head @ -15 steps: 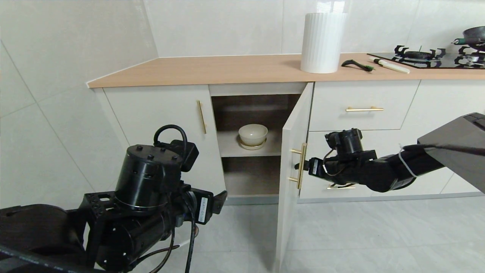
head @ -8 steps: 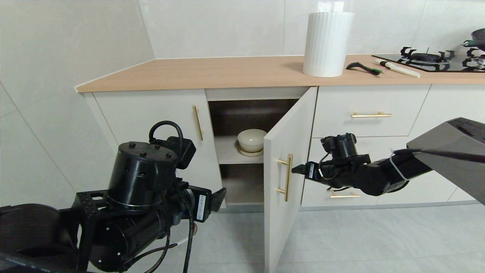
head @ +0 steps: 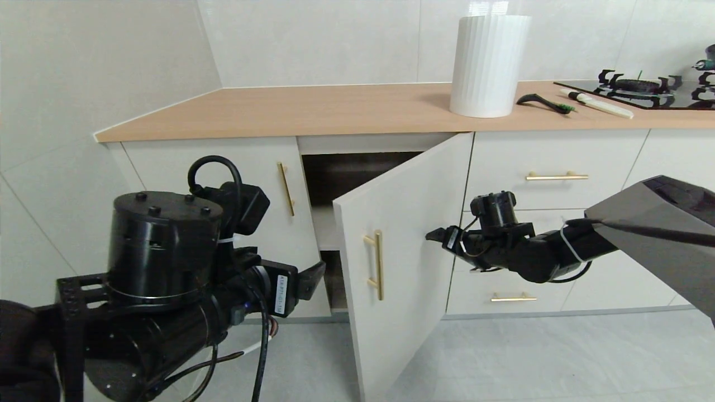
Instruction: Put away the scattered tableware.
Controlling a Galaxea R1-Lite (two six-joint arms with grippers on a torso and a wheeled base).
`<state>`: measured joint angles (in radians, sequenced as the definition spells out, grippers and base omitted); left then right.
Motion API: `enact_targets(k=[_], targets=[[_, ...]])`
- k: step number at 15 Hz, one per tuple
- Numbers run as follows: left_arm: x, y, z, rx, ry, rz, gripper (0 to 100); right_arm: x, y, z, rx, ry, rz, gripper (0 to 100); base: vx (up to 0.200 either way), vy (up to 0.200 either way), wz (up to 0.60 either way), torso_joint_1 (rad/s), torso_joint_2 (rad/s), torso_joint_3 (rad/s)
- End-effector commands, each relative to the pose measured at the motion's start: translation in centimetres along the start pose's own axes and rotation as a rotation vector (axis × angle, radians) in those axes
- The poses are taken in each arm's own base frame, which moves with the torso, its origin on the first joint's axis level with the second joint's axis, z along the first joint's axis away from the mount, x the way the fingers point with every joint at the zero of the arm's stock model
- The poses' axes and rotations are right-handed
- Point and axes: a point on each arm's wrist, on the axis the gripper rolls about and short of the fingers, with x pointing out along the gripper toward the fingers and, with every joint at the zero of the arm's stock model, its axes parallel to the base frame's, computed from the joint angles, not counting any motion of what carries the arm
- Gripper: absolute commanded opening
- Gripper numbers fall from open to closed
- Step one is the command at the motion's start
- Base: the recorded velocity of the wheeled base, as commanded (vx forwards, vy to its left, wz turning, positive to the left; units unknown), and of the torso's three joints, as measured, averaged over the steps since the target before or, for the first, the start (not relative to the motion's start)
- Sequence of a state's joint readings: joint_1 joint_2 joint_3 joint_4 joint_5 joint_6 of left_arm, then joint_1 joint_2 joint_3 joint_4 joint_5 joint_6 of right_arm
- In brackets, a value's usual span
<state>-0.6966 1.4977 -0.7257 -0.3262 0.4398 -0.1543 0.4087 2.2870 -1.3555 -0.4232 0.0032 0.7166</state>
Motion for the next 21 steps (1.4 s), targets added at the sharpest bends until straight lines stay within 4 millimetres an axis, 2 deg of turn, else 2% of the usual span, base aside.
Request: enact_targets(k=[1, 3, 6, 7, 8, 9, 12, 15, 21], targets=[[-1.4, 0.5, 1.0, -0.024, -0.053, -0.008, 100, 0.9, 0.8, 0.1, 0.040, -0.016, 0.022, 100, 0.000, 0.000, 0.00, 0.000, 0.00, 0.000], [-1.5, 0.6, 1.0, -0.025, -0.056, -0.007, 100, 1.4, 1.6, 0.6, 0.104, -0.042, 0.048, 100, 0.000, 0.000, 0.00, 0.000, 0.00, 0.000], [-1.4, 0.6, 1.0, -0.025, -0.056, -0.007, 100, 3.3, 1.6, 0.7, 0.125, -0.111, 0.007, 100, 0.000, 0.000, 0.00, 0.000, 0.00, 0.000], [-1.4, 0.6, 1.0, -0.025, -0.056, -0.007, 100, 3.3, 1.6, 0.7, 0.125, -0.111, 0.007, 100, 0.000, 0.000, 0.00, 0.000, 0.00, 0.000], [-1.5, 0.6, 1.1, -0.026, -0.058, -0.007, 100, 4.7, 1.5, 0.8, 0.129, -0.165, -0.019, 100, 0.000, 0.000, 0.00, 0.000, 0.00, 0.000], [-1.5, 0.6, 1.1, -0.026, -0.058, -0.007, 100, 5.2, 1.6, 0.9, 0.130, -0.182, -0.022, 100, 0.000, 0.000, 0.00, 0.000, 0.00, 0.000], [-1.5, 0.6, 1.1, -0.028, -0.060, -0.007, 100, 5.8, 1.4, 1.5, 0.147, -0.222, -0.032, 100, 0.000, 0.000, 0.00, 0.000, 0.00, 0.000], [-1.5, 0.6, 1.1, -0.028, -0.058, -0.007, 100, 6.1, 0.3, 3.5, 0.181, -0.293, -0.058, 100, 0.000, 0.000, 0.00, 0.000, 0.00, 0.000], [-1.5, 0.6, 1.1, -0.026, -0.058, -0.007, 100, 6.6, -0.9, 5.4, 0.212, -0.369, -0.098, 100, 0.000, 0.000, 0.00, 0.000, 0.00, 0.000]])
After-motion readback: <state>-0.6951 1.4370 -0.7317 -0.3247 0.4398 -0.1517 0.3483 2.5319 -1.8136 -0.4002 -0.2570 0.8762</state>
